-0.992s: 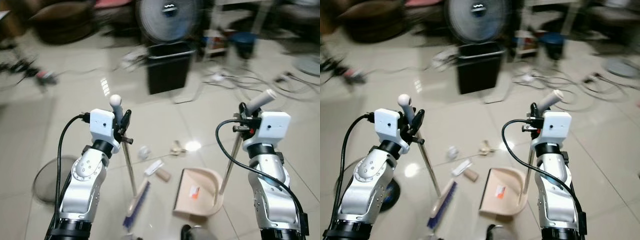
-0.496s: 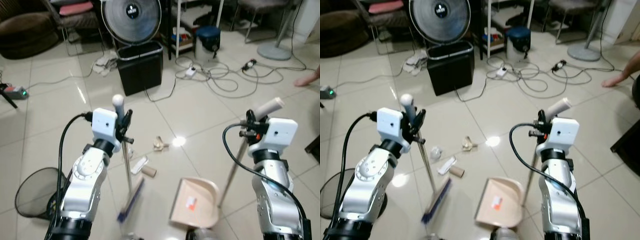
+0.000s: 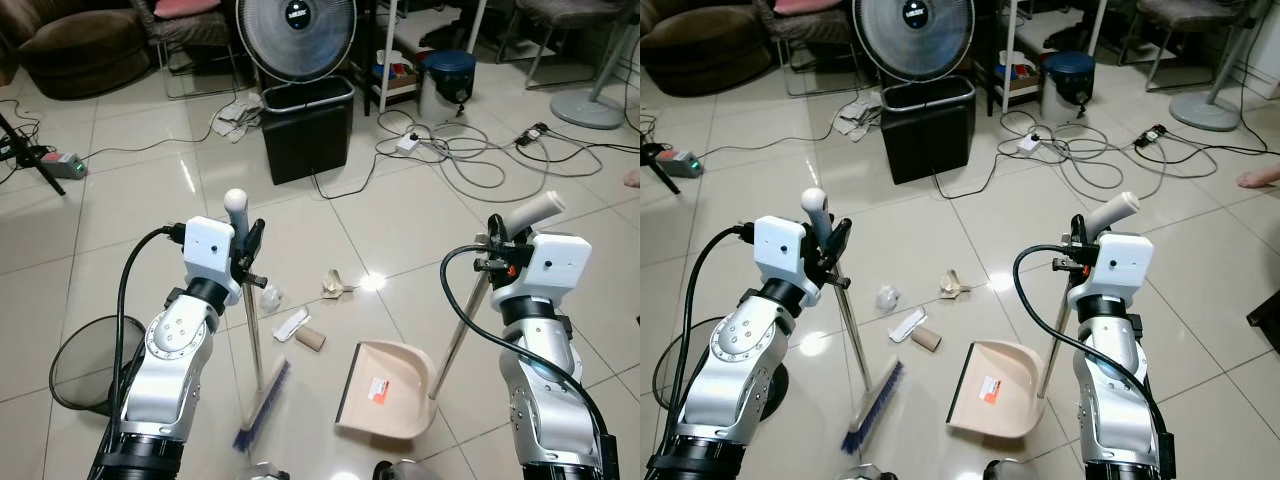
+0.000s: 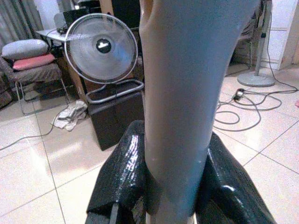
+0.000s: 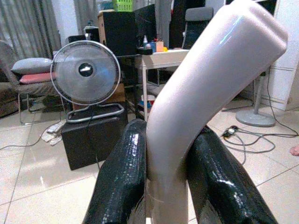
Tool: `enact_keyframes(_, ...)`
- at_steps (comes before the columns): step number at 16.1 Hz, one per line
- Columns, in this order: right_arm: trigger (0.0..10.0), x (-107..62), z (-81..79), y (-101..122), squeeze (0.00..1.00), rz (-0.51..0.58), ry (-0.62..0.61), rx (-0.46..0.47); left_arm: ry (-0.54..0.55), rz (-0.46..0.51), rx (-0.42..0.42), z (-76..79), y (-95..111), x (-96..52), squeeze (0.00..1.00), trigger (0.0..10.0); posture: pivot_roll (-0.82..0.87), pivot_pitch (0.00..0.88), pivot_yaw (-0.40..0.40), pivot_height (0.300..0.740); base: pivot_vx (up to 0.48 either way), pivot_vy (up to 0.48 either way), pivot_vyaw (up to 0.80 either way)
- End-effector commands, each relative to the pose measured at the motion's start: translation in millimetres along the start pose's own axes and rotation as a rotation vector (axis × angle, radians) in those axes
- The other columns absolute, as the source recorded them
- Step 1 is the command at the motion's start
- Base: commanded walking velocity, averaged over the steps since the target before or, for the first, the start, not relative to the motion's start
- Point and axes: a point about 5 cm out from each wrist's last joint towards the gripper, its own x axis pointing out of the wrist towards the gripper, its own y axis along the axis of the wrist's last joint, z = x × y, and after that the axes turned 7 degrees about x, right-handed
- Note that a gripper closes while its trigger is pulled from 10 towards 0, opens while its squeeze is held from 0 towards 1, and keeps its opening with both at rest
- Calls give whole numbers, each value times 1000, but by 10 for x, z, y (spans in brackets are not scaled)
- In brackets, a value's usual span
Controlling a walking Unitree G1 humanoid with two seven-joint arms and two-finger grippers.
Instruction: Sweep floor
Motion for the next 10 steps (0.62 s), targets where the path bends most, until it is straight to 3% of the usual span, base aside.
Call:
enact_keyframes(1, 10000, 52, -20, 87, 0, 56, 15, -16, 1, 36, 24, -38, 82, 44, 0, 10000, -16, 75, 68, 740, 0, 0, 0)
enact_keyframes(5, 10000, 128, 14, 82, 0, 67, 87, -106, 26, 50, 51, -111, 123, 45, 0, 10000, 3, 87, 74, 740, 0, 0, 0)
enact_keyframes(10, 10000, 217, 149, -39, 0, 47, 78, -85, -24, 72, 66, -164, 172, 57, 0, 10000, 24, 119, 90, 740, 0, 0, 0)
